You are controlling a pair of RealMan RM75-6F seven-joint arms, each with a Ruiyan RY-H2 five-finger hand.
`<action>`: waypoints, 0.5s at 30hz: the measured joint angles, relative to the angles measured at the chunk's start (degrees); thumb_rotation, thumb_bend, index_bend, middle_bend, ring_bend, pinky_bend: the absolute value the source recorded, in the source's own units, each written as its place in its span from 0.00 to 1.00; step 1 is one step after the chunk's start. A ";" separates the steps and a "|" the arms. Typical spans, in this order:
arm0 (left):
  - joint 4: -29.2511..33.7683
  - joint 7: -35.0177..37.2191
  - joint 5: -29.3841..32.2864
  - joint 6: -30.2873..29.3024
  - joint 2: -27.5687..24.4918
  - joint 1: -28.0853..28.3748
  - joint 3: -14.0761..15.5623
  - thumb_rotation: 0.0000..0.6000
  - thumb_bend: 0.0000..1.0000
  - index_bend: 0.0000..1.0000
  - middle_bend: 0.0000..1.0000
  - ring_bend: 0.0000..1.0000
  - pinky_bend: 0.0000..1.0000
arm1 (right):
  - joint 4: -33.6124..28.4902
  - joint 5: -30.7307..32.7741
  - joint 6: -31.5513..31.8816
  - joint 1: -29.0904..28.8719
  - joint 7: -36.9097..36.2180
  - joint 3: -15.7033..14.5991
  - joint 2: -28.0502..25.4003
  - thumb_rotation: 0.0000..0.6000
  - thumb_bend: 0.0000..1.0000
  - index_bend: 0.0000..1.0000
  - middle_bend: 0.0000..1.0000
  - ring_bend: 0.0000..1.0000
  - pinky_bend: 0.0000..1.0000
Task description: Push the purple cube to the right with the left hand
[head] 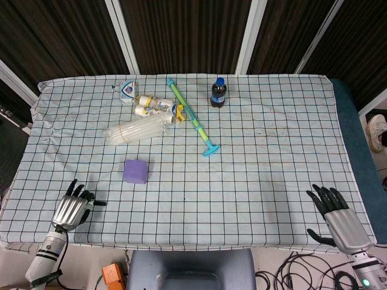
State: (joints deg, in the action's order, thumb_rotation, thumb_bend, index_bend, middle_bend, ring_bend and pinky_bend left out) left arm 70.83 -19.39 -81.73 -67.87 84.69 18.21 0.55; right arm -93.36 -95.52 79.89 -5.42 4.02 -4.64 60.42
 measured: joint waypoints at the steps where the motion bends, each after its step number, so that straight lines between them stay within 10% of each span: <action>1: -0.05 0.01 -0.01 0.00 0.01 0.00 0.00 1.00 0.39 0.38 0.36 0.16 0.04 | -0.04 -0.06 0.03 0.01 -0.04 -0.02 -0.02 1.00 0.37 0.00 0.00 0.00 0.00; 15: -3.68 -0.21 0.93 1.09 1.66 0.57 -0.61 1.00 0.39 0.47 0.46 0.21 0.04 | 0.07 -0.05 0.54 0.17 -0.78 0.05 -0.36 1.00 0.37 0.00 0.00 0.00 0.00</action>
State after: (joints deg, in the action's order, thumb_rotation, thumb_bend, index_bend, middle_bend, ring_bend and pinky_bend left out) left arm 67.14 -19.60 -80.80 -66.78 86.36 18.78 -0.06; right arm -93.28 -95.58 80.43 -5.25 3.24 -4.59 60.06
